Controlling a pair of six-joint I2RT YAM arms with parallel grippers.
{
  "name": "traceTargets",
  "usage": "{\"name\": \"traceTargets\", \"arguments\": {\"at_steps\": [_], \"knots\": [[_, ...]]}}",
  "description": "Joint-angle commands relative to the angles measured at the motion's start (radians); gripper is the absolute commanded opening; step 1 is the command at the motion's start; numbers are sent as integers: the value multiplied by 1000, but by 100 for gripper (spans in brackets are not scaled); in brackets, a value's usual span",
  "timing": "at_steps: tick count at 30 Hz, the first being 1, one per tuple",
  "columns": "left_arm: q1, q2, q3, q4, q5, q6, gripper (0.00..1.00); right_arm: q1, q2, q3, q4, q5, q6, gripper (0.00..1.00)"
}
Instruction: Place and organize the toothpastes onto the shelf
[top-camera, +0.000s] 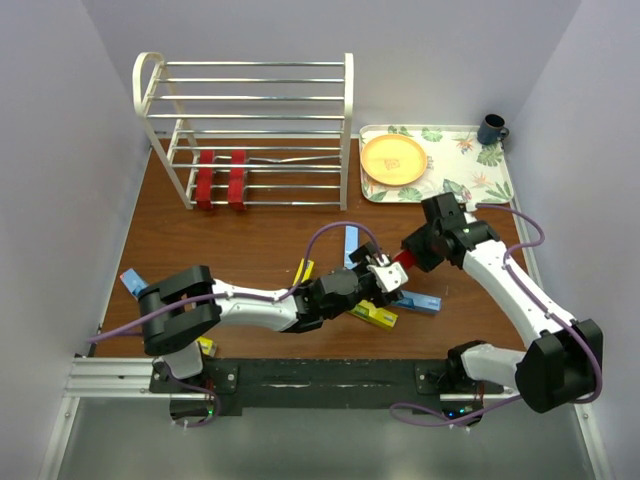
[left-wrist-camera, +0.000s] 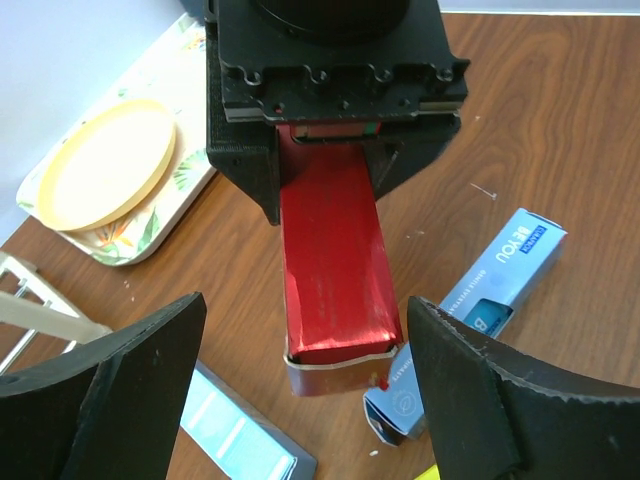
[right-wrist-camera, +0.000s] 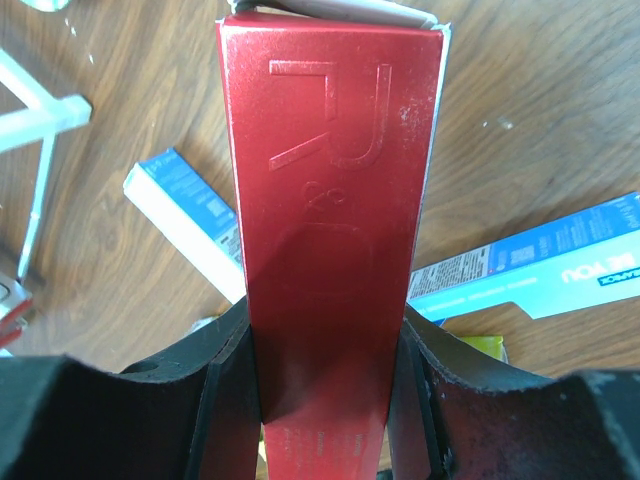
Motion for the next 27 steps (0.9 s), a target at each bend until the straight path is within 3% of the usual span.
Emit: {"name": "traceTargets", "arguments": {"at_steps": [1,5,10,16,22,25,27], "knots": [[-6,19,44,74,-72,-27,85,35,7,57,24,6,25,29],[-6,23,35,62,-107,-58,82,62,13,65,27,17,36,30],[-6,23,30,57,-147,-72,71,99,23,76,30,28,45,31],[-6,16,24,46,-173,-99,49,131,33,90,30,42,43,34],[-6,-9,-2,37,-222,-122,32,136,35,100,33,51,6,46],[-6,-29,-19,37,-245,-135,25,136,33,108,42,52,-14,57],[-6,-47,-31,37,-256,-139,22,136,33,113,53,46,-30,69]]}}
